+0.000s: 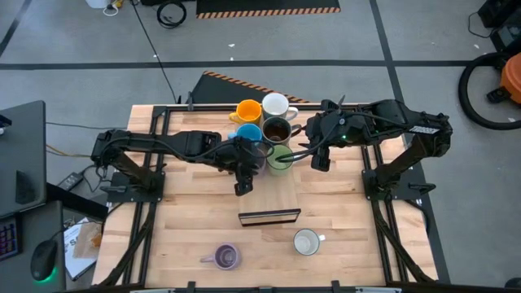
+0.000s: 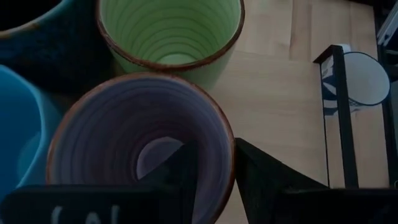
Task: Place coffee mugs
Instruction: Put the purple patterned mug on the shelf, then put the blue patterned mug on the shelf
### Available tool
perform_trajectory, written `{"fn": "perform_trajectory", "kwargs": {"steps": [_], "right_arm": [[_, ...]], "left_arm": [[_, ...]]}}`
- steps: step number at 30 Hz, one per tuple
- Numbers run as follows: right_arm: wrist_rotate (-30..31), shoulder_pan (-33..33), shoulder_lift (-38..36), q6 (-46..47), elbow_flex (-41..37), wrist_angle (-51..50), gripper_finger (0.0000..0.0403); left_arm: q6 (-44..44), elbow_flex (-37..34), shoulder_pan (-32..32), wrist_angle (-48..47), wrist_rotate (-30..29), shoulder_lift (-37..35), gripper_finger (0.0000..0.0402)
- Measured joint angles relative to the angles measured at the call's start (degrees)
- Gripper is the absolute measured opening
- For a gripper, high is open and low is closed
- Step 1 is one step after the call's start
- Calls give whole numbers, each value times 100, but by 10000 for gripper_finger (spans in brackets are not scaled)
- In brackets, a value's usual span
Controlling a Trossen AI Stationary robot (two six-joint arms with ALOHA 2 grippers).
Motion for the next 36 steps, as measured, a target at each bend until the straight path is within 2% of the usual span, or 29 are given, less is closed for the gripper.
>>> {"fn": "perform_trajectory", "kwargs": {"steps": [9, 23, 30, 36], "right_arm": [[0, 0, 0, 21, 0, -3, 217], [-60, 0, 0, 46, 0, 8, 217], [-763, 29, 17, 129, 0, -34, 216], [-1393, 317, 24, 480, -216, -70, 207]], "left_arm": [[-46, -2, -9, -16, 0, -66, 107], [191, 0, -18, -23, -102, -648, 107], [752, 1, -299, -84, 848, -970, 107], [261, 2, -689, -446, 1264, -1040, 107]]}}
